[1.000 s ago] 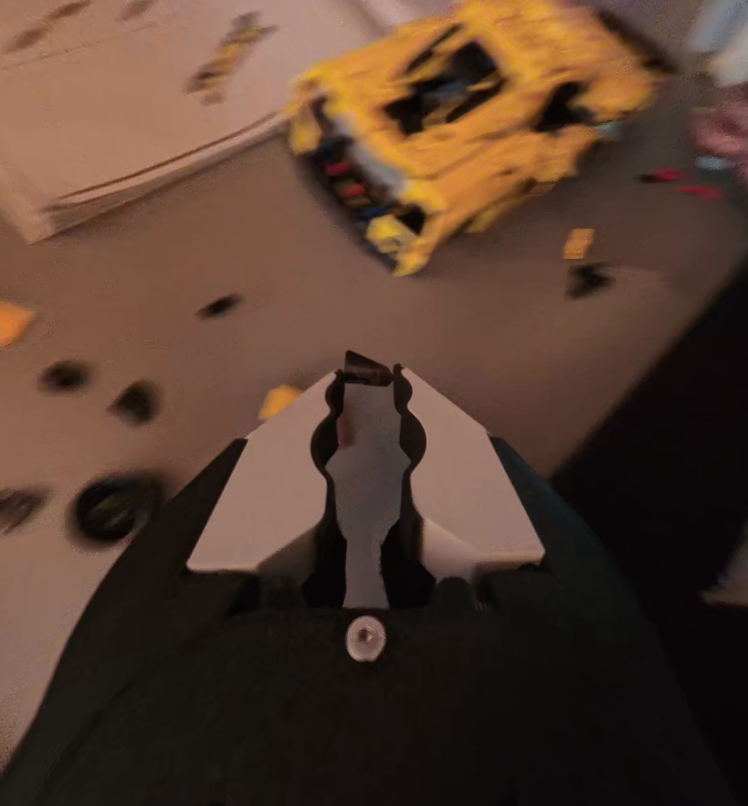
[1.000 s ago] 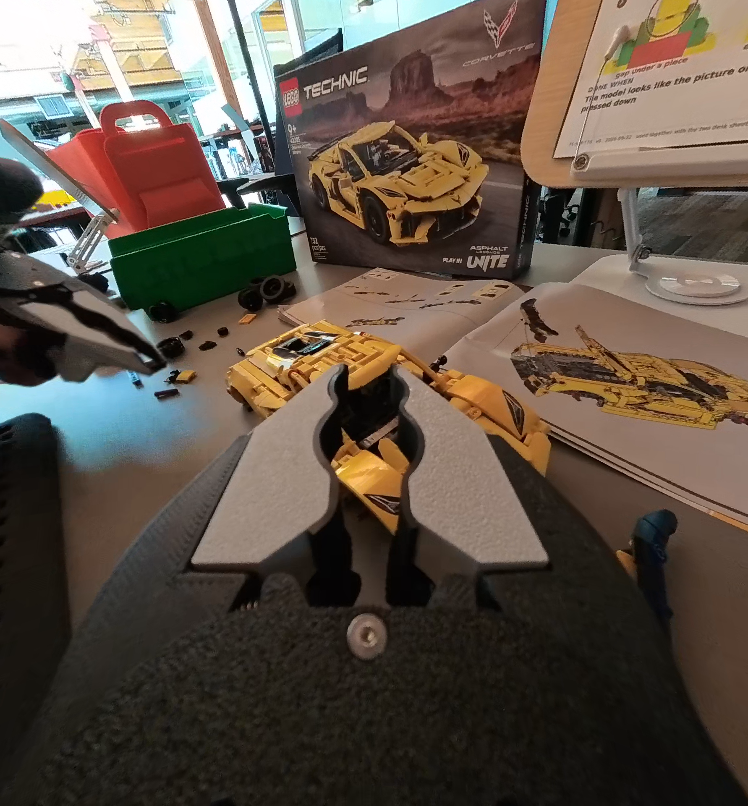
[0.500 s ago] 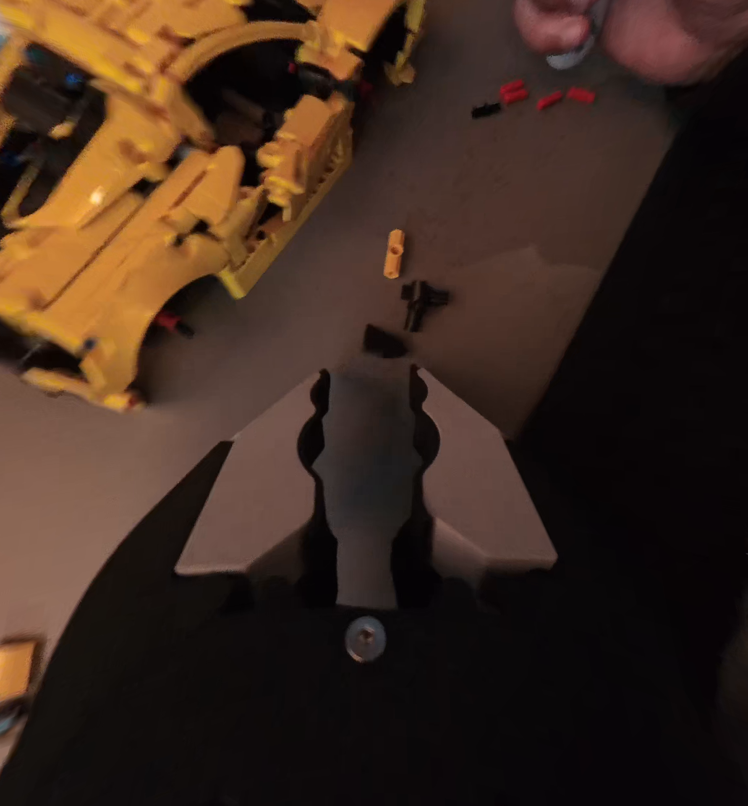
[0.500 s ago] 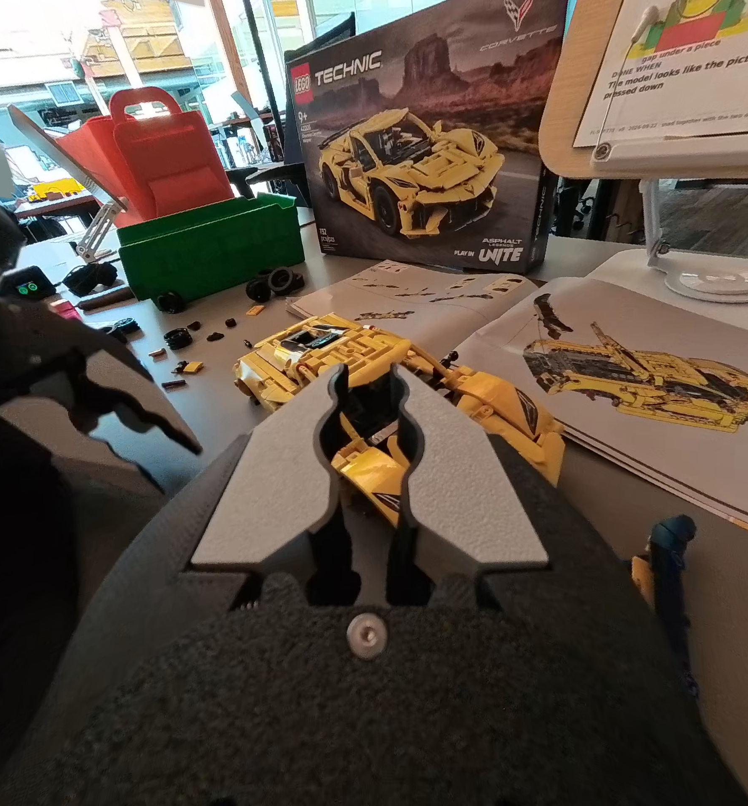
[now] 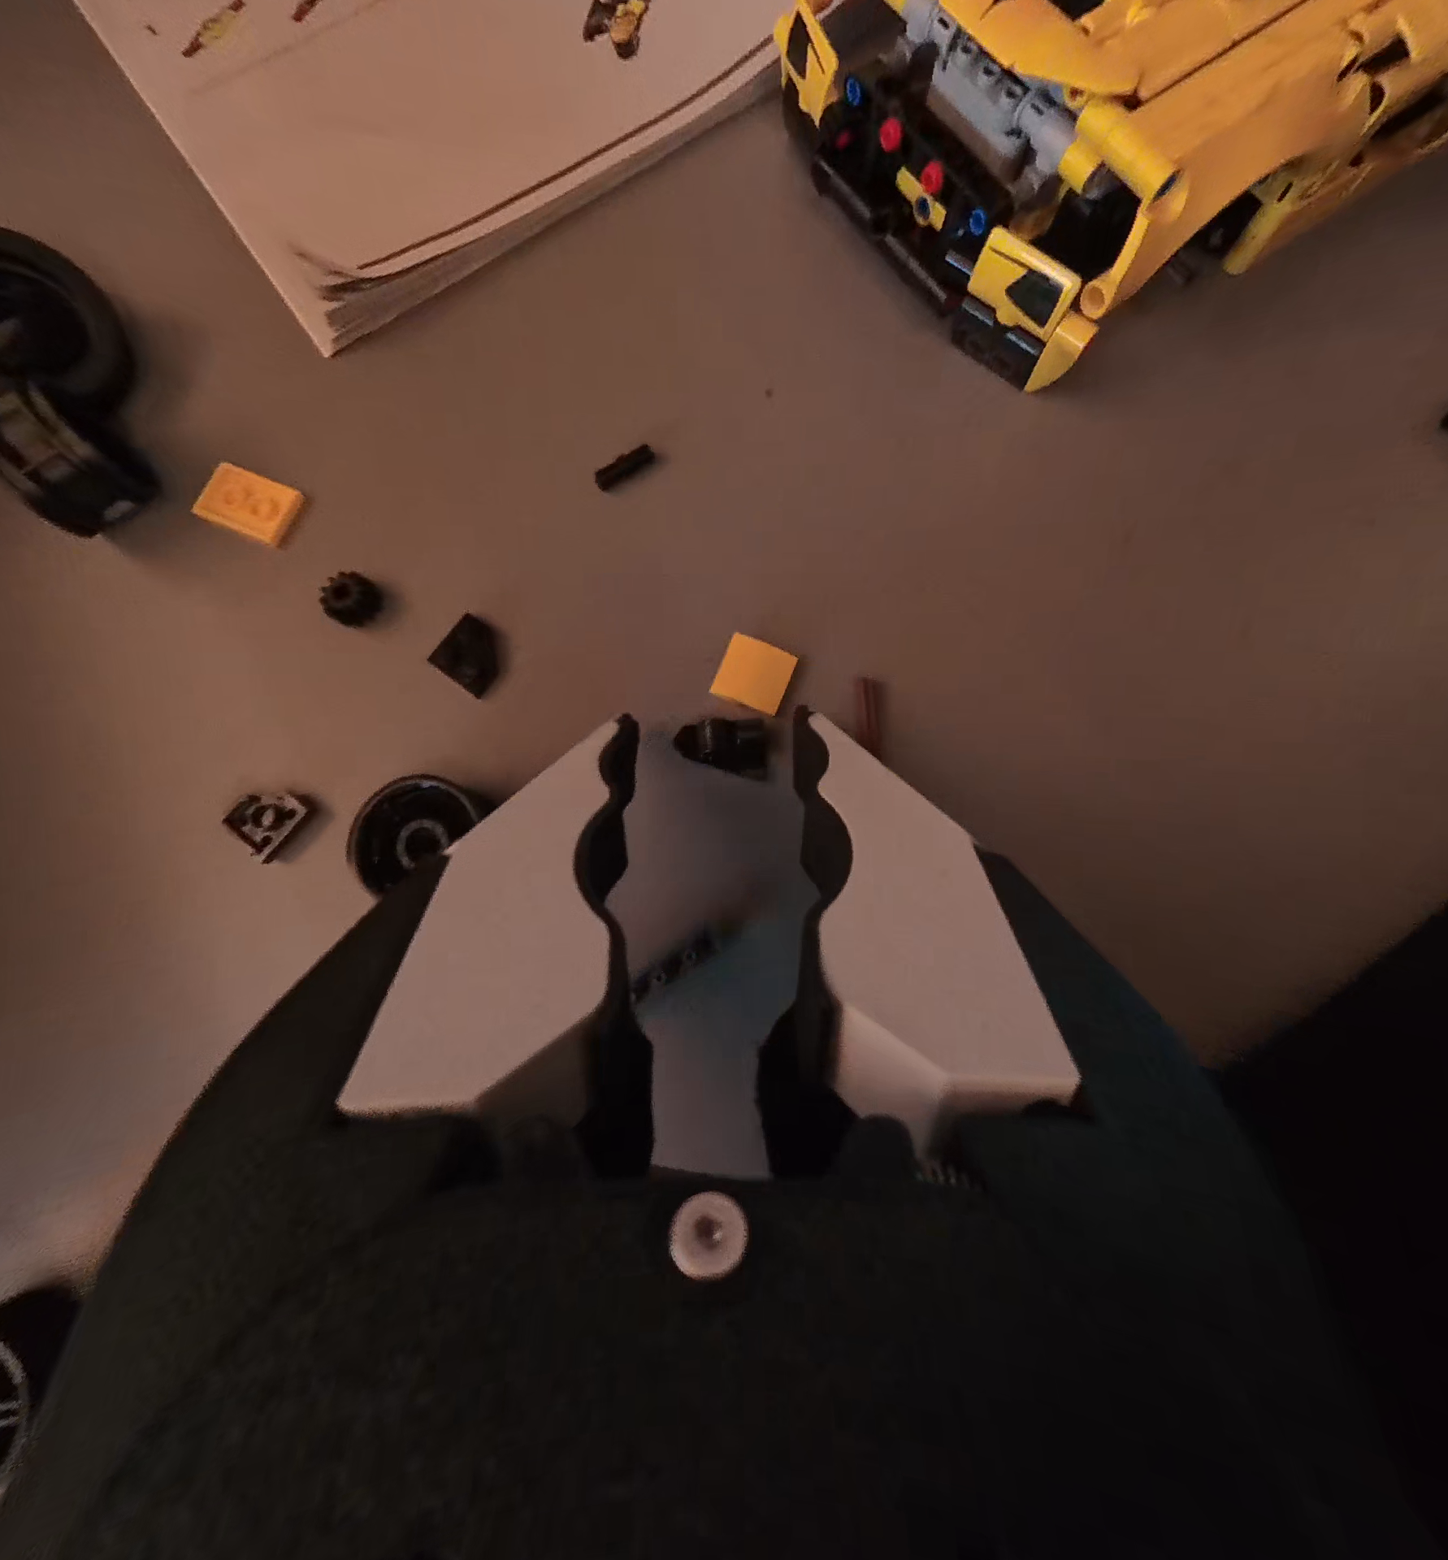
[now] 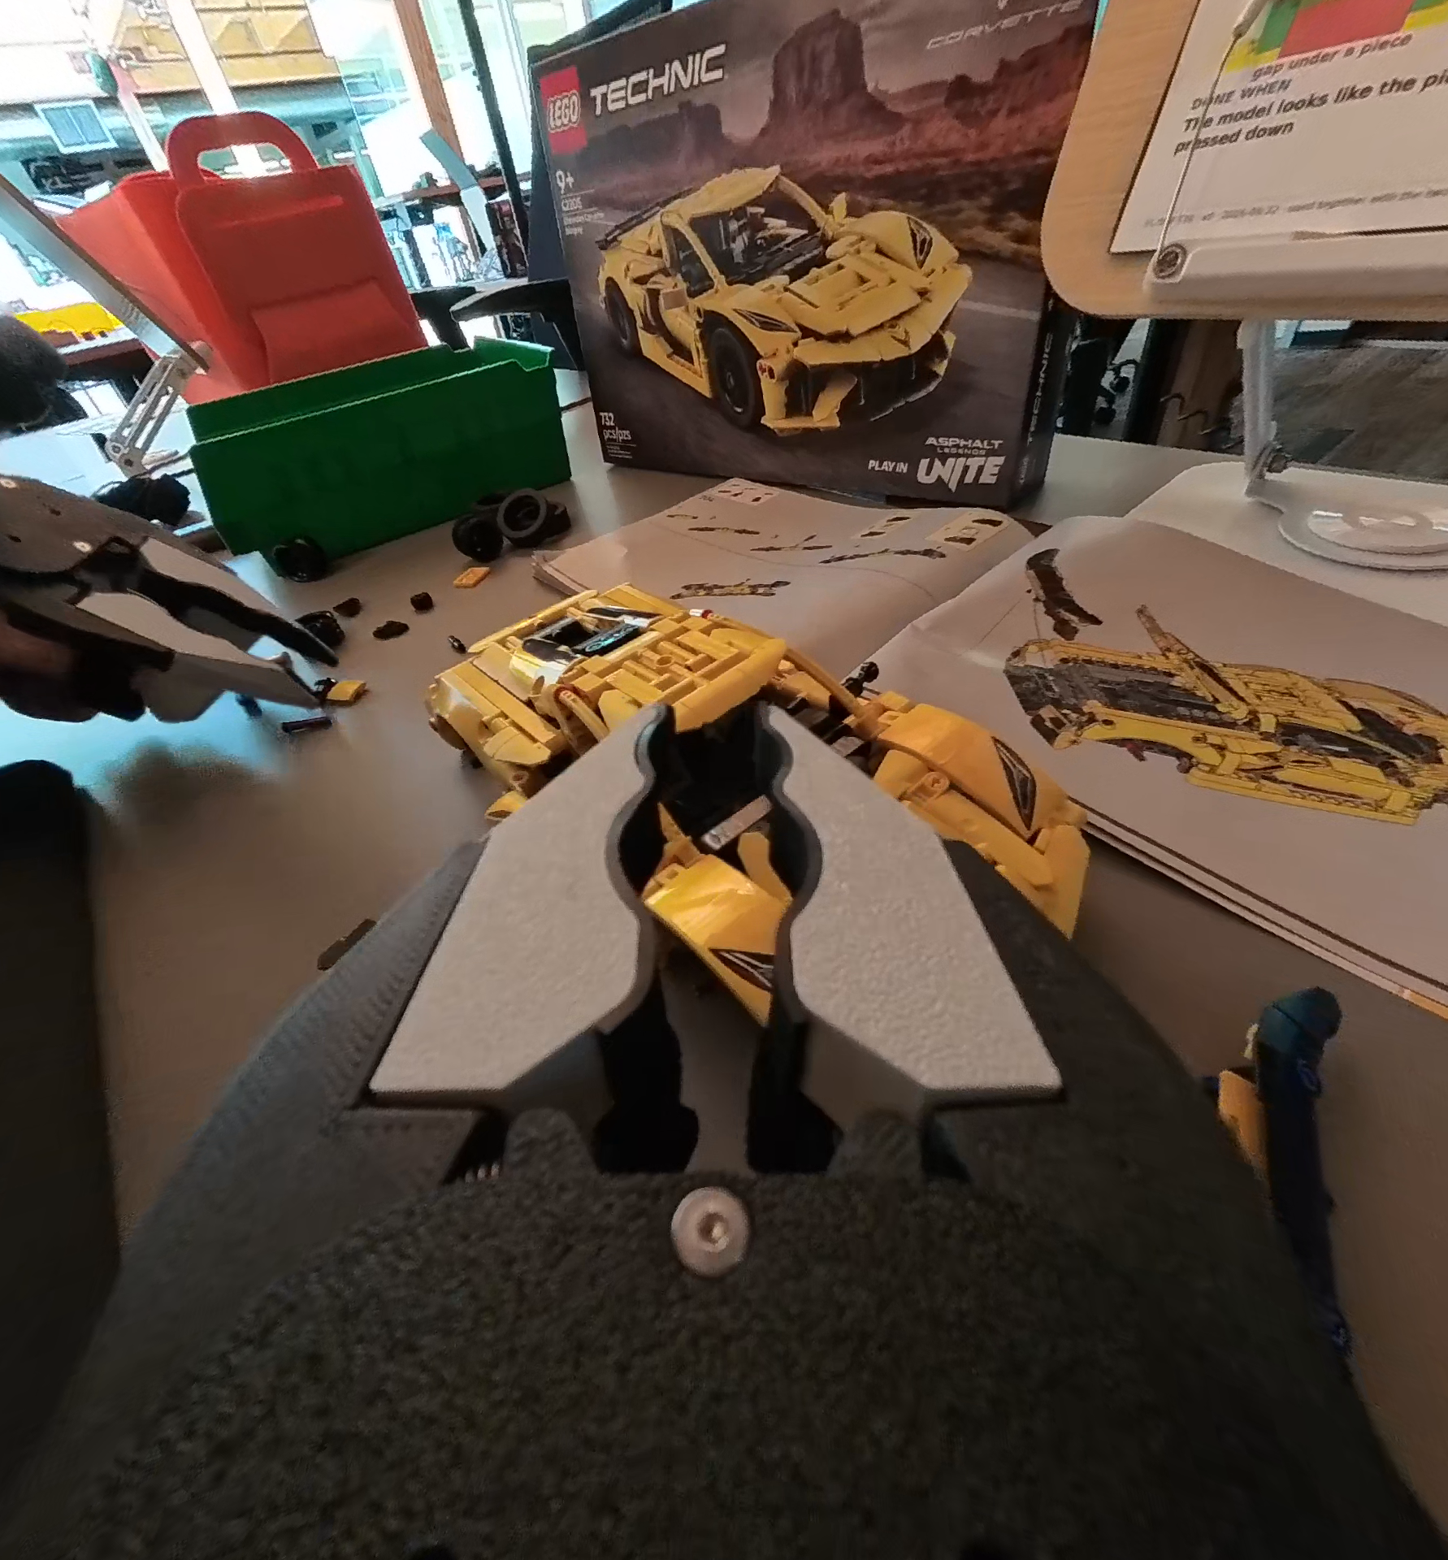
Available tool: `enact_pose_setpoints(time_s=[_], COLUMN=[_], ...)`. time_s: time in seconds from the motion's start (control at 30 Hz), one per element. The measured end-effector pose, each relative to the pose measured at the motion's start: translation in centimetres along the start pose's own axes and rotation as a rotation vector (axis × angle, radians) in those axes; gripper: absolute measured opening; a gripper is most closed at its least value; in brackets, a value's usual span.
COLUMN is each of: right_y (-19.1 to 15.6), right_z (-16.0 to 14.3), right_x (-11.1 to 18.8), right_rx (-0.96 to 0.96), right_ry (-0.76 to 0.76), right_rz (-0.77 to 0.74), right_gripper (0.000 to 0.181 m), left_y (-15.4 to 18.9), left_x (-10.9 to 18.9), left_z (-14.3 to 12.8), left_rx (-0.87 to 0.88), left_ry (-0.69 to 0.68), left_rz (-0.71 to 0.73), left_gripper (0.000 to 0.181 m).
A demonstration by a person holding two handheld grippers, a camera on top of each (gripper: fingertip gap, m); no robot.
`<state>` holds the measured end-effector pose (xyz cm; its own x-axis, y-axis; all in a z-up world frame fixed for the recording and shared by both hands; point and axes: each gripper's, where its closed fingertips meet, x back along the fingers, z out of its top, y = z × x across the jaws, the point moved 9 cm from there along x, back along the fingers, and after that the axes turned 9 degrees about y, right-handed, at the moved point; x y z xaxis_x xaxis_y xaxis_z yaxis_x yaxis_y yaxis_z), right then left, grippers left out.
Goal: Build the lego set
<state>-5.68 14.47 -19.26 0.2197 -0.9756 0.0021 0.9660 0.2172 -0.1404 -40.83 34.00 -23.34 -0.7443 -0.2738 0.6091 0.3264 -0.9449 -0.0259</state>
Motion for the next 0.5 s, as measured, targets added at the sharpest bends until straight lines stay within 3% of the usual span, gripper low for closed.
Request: enact_pose_setpoints(time_s=[0.03, 0.07, 0.2, 0.3, 0.4, 0.5], right_y=[0.1, 0.1, 0.2, 0.0, -0.2, -0.3], right_z=[0.0, 0.0, 0.0, 0.0, 0.1, 0.2], right_x=[0.1, 0.1, 0.1, 0.0, -0.1, 0.0], right_rx=[-0.002, -0.004, -0.014, -0.012, 0.000, 0.010], right_ry=[0.001, 0.003, 0.007, 0.005, 0.003, 0.007], right_rz=[-0.003, -0.004, 0.000, 0.011, 0.020, 0.021], right_gripper=[0.018, 0.018, 0.018, 0.018, 0.018, 0.018], left_y=[0.1, 0.1, -0.2, 0.6, 4.5, 10.0], left_x=[-0.2, -0.2, 0.7, 1.7, 1.2, -1.4], left_z=[0.0, 0.0, 0.1, 1.3, 4.0, 5.6], left_rx=[0.001, 0.005, -0.019, 0.009, 0.046, -0.042], left_ry=[-0.004, -0.001, -0.036, 0.018, 0.129, 0.125], left_rz=[-0.014, -0.028, 0.023, -0.012, -0.195, -0.372], left_gripper=[0.036, 0.020, 0.015, 0.015, 0.015, 0.015])
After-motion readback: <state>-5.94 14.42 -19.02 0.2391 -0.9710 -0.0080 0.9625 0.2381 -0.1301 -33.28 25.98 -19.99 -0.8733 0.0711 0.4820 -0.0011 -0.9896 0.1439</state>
